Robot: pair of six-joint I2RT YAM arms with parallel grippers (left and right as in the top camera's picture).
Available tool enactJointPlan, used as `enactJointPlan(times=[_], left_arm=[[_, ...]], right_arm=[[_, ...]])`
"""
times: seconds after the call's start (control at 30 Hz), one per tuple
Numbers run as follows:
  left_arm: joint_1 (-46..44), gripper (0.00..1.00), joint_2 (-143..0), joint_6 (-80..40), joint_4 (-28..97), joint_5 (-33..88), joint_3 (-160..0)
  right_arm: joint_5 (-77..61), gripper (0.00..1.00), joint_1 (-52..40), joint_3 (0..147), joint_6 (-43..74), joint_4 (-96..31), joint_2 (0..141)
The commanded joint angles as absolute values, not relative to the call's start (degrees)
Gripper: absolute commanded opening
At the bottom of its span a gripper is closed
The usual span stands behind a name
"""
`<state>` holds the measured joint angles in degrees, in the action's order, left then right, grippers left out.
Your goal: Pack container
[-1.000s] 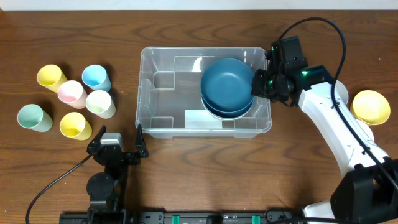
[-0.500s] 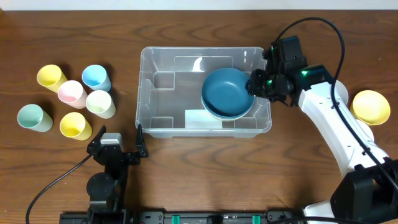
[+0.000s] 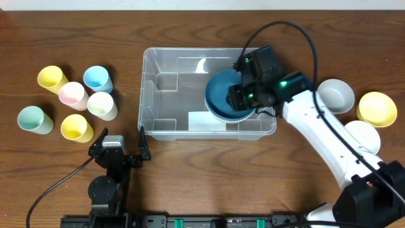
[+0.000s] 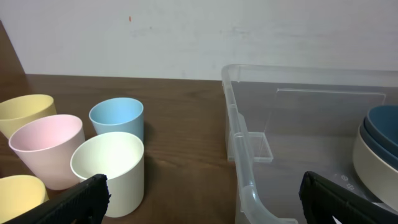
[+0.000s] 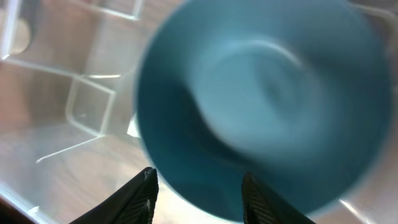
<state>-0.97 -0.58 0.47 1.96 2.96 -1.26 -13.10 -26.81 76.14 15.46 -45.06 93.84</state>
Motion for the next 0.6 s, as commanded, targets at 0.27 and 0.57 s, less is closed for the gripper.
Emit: enactJointPlan(times=[0.27,0.57], left_arm=[[-1.17,0.98,-0.23,1.28,3.97,2.33,-0.23],[-1.17,0.98,-0.23,1.28,3.97,2.33,-0.23]], right_arm=[[-9.63,0.43,-35.0,77.62,11.51,-37.58,100.4],[-9.37,0.37,-36.07,77.62,11.49,-35.97,105.14]])
